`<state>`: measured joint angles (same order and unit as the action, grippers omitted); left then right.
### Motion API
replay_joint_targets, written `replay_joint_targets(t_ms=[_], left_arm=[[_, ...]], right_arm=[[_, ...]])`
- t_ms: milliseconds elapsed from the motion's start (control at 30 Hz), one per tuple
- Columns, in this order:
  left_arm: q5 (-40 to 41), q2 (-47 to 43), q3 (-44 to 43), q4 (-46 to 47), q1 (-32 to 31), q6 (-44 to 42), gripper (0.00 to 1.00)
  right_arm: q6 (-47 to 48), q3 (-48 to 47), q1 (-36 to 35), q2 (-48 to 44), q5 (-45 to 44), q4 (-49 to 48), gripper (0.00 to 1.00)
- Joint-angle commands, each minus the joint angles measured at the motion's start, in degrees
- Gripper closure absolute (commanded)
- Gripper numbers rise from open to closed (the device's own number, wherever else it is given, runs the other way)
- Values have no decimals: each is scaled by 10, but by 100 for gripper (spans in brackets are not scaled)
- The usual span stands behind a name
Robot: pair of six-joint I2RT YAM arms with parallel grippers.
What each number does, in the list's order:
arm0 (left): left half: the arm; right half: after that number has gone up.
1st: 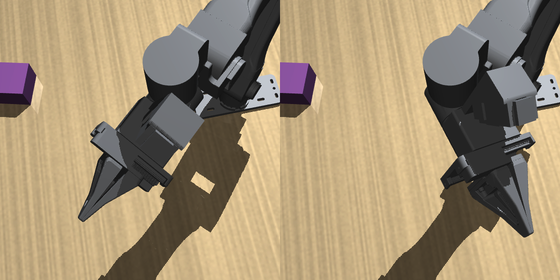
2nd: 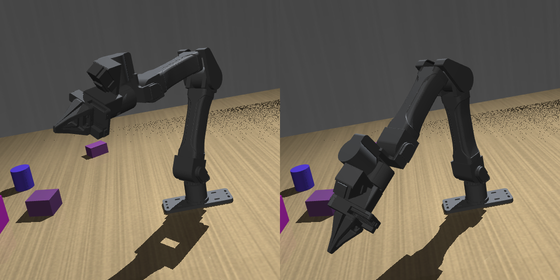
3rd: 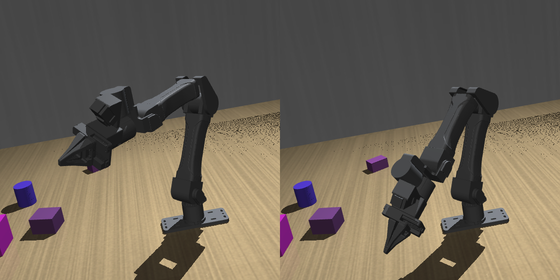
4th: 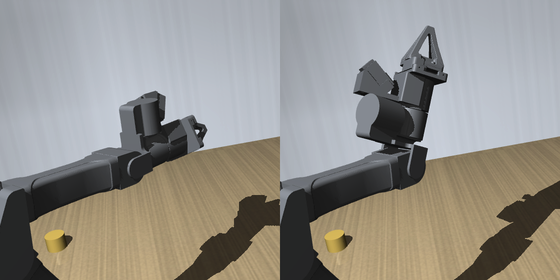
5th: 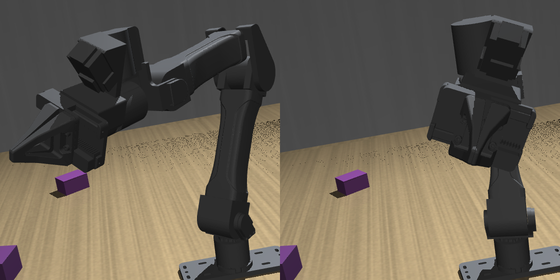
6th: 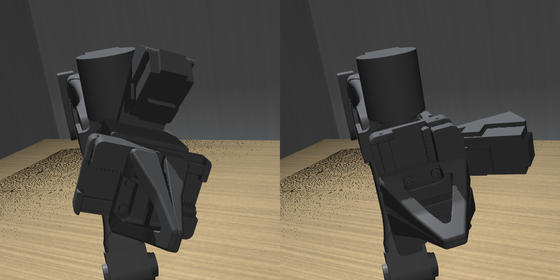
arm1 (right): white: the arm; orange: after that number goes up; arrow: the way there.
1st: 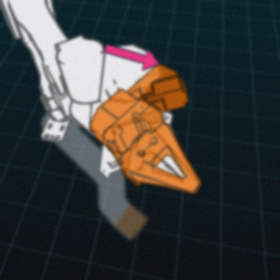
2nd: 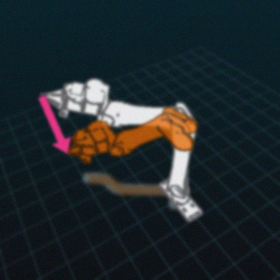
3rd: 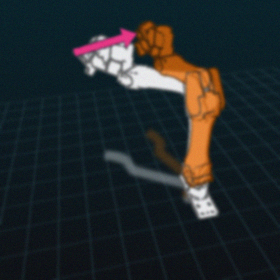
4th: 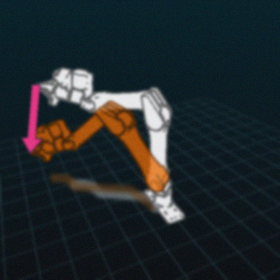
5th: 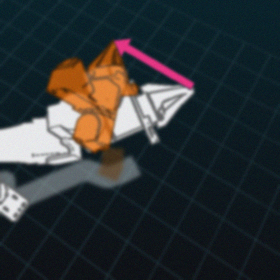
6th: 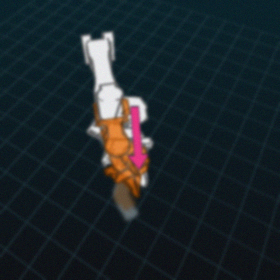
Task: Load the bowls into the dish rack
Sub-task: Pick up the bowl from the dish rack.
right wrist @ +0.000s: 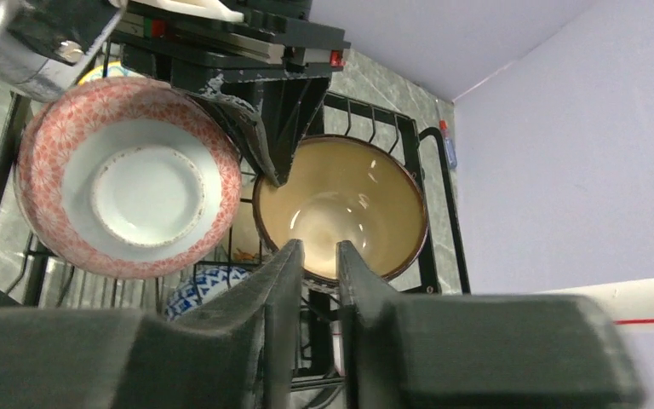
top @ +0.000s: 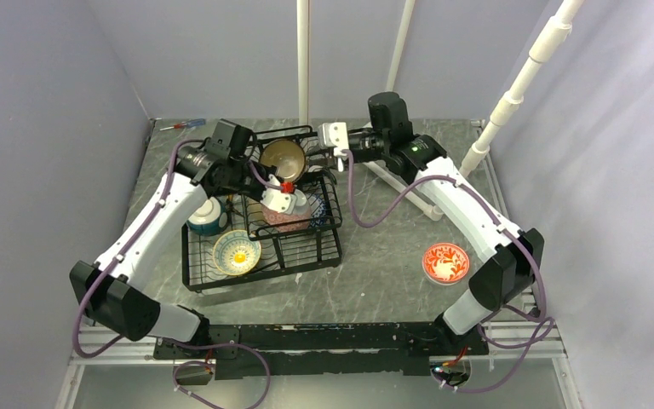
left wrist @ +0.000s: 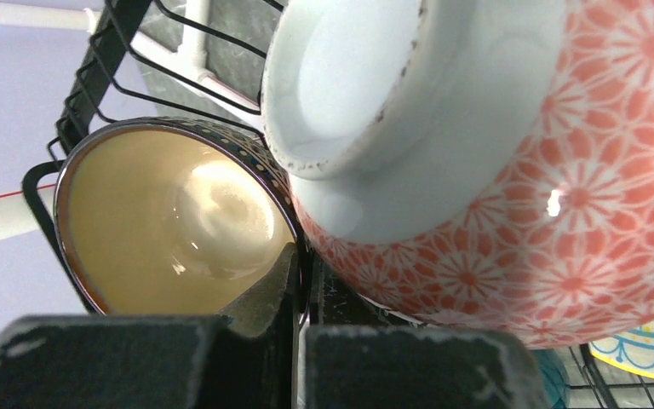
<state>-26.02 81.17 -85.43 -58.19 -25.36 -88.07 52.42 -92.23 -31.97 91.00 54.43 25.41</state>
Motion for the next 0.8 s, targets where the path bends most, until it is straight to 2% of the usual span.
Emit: replay_joint_targets(t_ms=[0,233,333,467,533,700,767], left_arm=[[-39,-70,17,109,-3,38,97],[-75,-86,8,163,-2,171,97],[-88,-86,5,185,-2,245,97],[-66,-89,11,259,-2,418,98],[-39,-93,19,307,-2,514,97],[-16,-127,84,467,-2,737,97],[-18,-134,98,505,-2,820,97]], right_arm=[[-39,13,3,-31,6,-58,65],[-122,46,7,-51,1,-137,37],[-171,59,11,-59,-1,-179,32],[-232,78,14,-72,-2,-230,30],[-256,97,14,-83,-3,-265,25],[-339,135,14,-102,-43,-336,18],[-366,139,15,-105,-62,-347,17]])
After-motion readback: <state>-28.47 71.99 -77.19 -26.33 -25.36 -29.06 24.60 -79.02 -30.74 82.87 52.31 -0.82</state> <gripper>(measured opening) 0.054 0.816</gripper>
